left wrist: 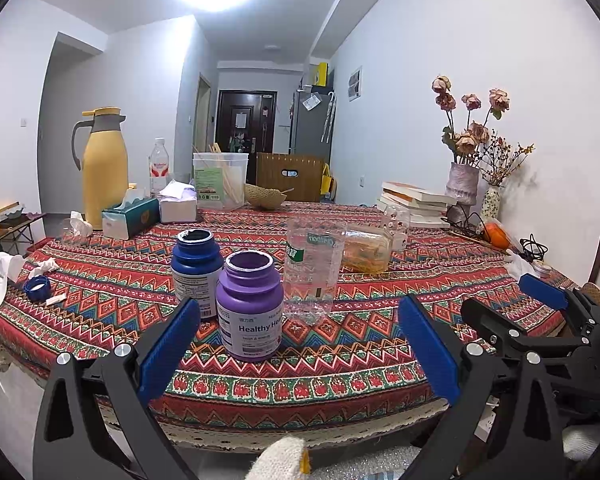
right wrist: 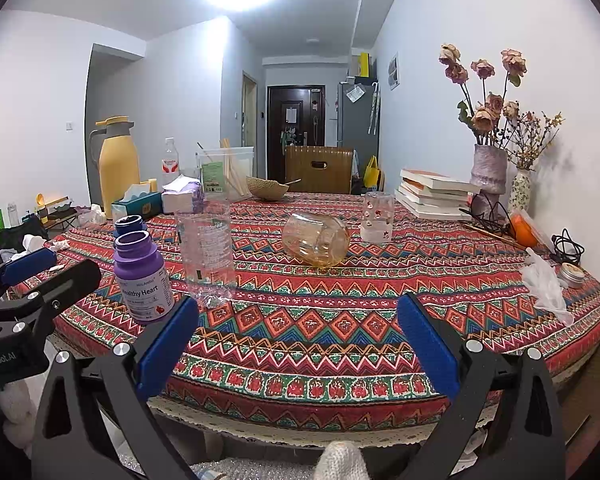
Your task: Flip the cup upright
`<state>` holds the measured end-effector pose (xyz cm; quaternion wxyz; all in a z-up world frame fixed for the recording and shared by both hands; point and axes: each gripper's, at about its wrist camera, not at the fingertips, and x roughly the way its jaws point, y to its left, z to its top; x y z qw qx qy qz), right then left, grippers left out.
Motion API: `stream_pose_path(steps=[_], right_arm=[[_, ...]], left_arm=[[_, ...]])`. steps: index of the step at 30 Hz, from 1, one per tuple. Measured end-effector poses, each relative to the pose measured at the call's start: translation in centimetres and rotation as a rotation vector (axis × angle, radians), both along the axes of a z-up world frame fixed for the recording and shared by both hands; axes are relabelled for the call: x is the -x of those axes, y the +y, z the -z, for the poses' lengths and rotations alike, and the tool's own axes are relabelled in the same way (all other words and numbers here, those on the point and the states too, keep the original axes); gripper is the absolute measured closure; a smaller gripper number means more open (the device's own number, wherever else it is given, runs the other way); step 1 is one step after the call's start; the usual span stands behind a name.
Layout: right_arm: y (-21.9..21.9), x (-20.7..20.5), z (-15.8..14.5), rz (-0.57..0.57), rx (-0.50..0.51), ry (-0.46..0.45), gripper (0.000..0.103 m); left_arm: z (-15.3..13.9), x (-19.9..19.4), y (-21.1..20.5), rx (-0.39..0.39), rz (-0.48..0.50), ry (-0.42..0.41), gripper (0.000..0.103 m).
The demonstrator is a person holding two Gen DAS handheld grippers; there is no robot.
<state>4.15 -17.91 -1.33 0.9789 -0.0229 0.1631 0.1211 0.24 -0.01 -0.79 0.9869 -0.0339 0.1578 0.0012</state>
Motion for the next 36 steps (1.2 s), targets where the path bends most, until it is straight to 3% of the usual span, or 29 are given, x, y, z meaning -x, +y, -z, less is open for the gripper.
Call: stream_pose_path(steps=[25,36], right_arm=[[0.0,0.2,-0.6,0.002,0.005,-0.013,0.007],[-0.5,0.3,-1.8,0.023,0.009,-0.02,0.007]], left_arm=[[-0.6,0.4,-0.3,0.0,0.011,-0.009,0.007],[-2.0,-0.7,-0.9,0.004,0.093,0.024,0.007]])
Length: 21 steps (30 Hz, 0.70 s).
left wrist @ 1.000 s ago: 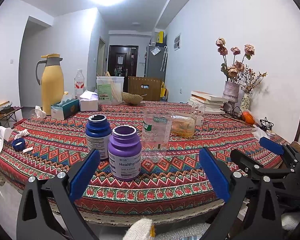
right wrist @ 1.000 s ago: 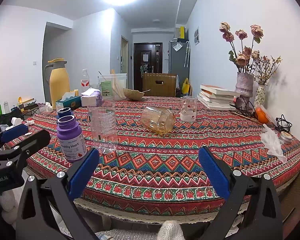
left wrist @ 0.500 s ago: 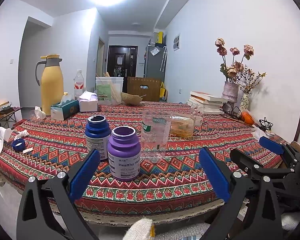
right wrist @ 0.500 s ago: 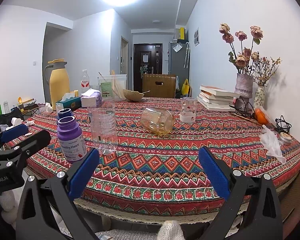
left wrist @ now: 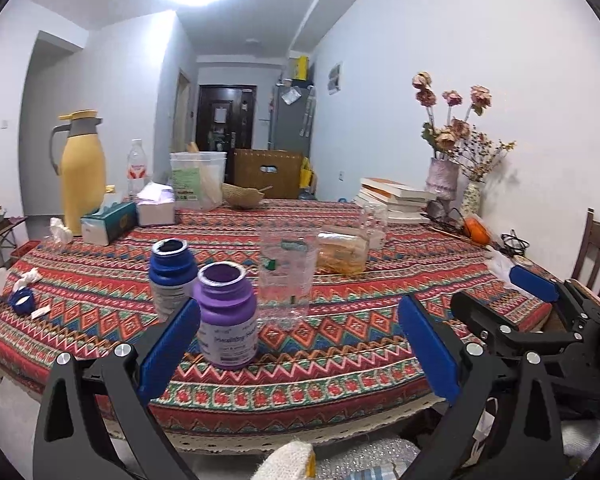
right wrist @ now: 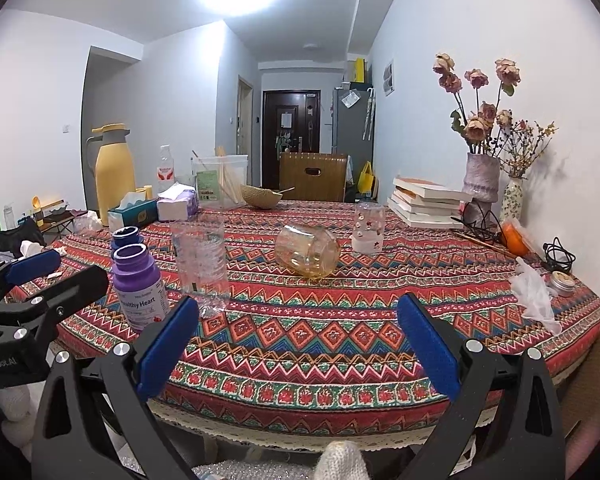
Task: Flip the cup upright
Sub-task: 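Reach the left gripper to the amber cup lying on its side and grasp it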
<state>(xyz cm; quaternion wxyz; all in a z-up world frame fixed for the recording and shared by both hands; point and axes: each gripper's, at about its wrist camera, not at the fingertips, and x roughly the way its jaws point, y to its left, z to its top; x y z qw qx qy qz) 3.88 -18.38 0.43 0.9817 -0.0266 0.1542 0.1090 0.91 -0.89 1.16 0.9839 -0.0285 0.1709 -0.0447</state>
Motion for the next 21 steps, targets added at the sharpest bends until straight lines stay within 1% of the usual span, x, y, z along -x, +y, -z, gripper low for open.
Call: stream_pose_path(steps=[4,7,10,11,13,16,18,21], right_arm=[[-0.3,-0.4,-0.5,0.008,0.001,-0.005,0.007],[-0.7,-1.0,-0.8,0.018,-0.003,-0.002,0.007],[-1.1,-1.9,-1.2,0.032,-0.004,-0.002,0.007],[-1.3,-2.2,-1.3,0.037,-0.005,-0.002,0.007],[-1.6,-3.0,-1.5,0.052,-0.006,-0.001,0.007],[-2.3,-4.4,-1.6,0.078,-0.009,0.007,0.007],[-2.9,-5.5,-1.7,0.097,-0.011,0.015,0.007],[-3.6,-7.0,-1.6,0.125,-0.01,0.028,0.007]], left_arm=[[-1.2,-0.8,-0.5,-0.027,0.043,0.011,0.007],[-2.4,-2.0,-1.2,-0.077,0.095,0.02,0.007],[-3.7,-3.5,-2.2,-0.155,0.154,0.037,0.007],[-4.2,-4.2,-2.6,-0.18,0.185,0.05,0.007],[-5.2,-5.8,-3.2,-0.202,0.246,0.083,0.007],[-6.5,-8.2,-3.8,-0.237,0.297,0.121,0.007],[-7.3,-10.5,-4.3,-0.27,0.337,0.167,0.007],[-8.1,-13.3,-5.3,-0.352,0.381,0.219,0.007]])
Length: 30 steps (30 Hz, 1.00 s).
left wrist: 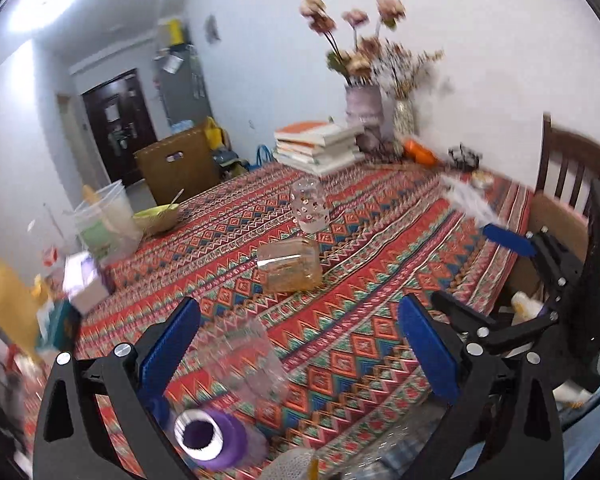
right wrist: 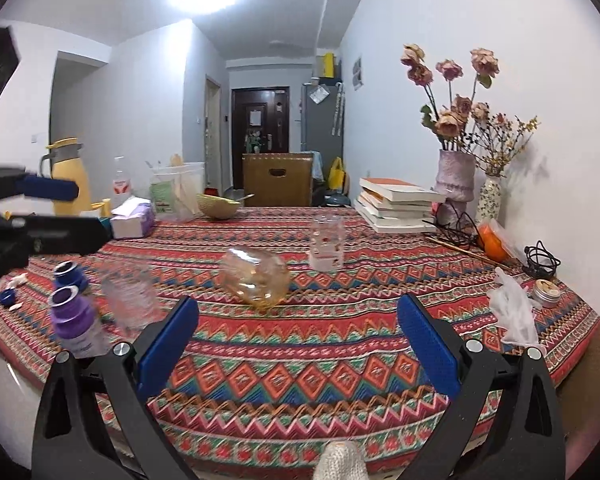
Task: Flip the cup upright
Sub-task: 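Reach the left gripper to the amber cup lying on its side and grasp it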
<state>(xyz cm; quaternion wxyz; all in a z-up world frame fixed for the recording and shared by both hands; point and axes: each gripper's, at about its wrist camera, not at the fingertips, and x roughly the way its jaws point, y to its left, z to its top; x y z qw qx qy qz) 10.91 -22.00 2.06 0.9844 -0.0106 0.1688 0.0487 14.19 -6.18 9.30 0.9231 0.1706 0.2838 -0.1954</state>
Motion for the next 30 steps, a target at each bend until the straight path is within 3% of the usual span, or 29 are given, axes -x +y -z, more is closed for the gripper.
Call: stream_pose_path(steps=[6,12,16,23,30], right_arm=[[-1.3,-3.5,0.3,0.037,0.003,0.058,0.007],[-2.8,-7.0,1.0,0.084,0.026,0.125,0.007],[-4.2,-9.1,1.8,0.134,0.032,0.17,0.007],[-5.6,-12.2,2.8,0.173,0.05,0.232,0.007],[-5.2,-14.7,4.1,0.132,0.073,0.301,0.007]], left_arm=[[-0.6,-5.4,-3.2,-0.255,0.138,0.045,0.007],[0.9,-10.7,-5.7,-0.501,0.309,0.013,0.007],[2.0,-14.3,-7.1,-0.589,0.428,0.015,0.007],[8.3,-18.5,-8.3,-0.784,0.619,0.096,0.007],[12.4,-20.2,-9.0,-0.84,0.726,0.179,0.006]])
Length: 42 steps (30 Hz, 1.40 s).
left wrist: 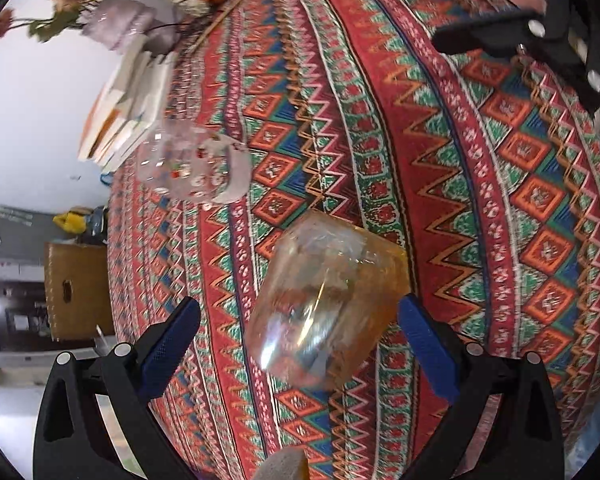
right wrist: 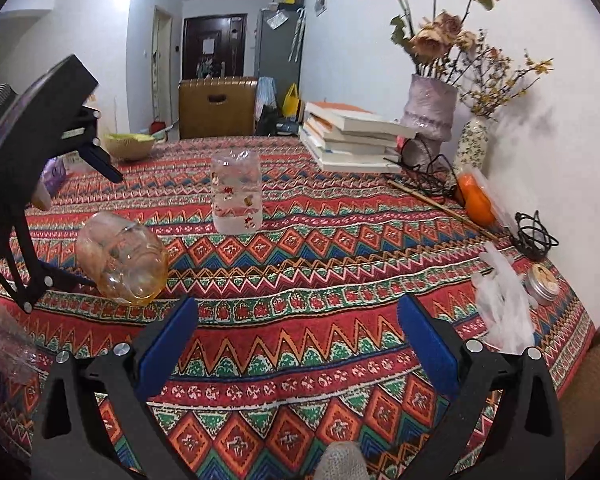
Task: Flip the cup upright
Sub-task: 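Reach the left gripper to the amber cup lying on its side and grasp it, then lift the amber cup with the left gripper and carry it toward the right tool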
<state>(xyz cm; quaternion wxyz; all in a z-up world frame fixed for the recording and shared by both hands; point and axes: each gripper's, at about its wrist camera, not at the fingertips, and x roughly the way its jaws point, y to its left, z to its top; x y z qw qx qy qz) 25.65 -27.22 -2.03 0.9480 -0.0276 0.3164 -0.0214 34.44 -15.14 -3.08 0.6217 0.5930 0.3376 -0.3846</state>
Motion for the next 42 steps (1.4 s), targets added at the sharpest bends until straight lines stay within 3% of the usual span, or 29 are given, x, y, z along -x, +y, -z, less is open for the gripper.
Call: stream_pose_path(steps=[6,11,21,31,42], right_arm=[[0.6,-2.2,0.8,-0.101,0.008,0.127,0.007],[1.5,-3.2,1.2,-0.175,0.039,0.171,0.007],[2.0,-4.7,1.8,-0.206,0.062,0.194,0.007],[1.8,-4.7,2.4,-0.2,0.043,0.207,0.007],[1.5,-3.6,2.0,-0.188,0.027,0.191,0.007]], left_arm=[[1.7,-0.8,-0.2,-0.029,0.036,0.061,0.007],[2.7,-1.8,0.0,-0.031,0.016,0.136,0.016],[4.0,-2.4,-0.9,-0.069,0.052,0.149,0.02],[4.1,-2.4,-0.8,-0.05,0.021,0.138,0.022],[2.8,-0.6,-1.1,-0.02,0.054,0.107,0.027]])
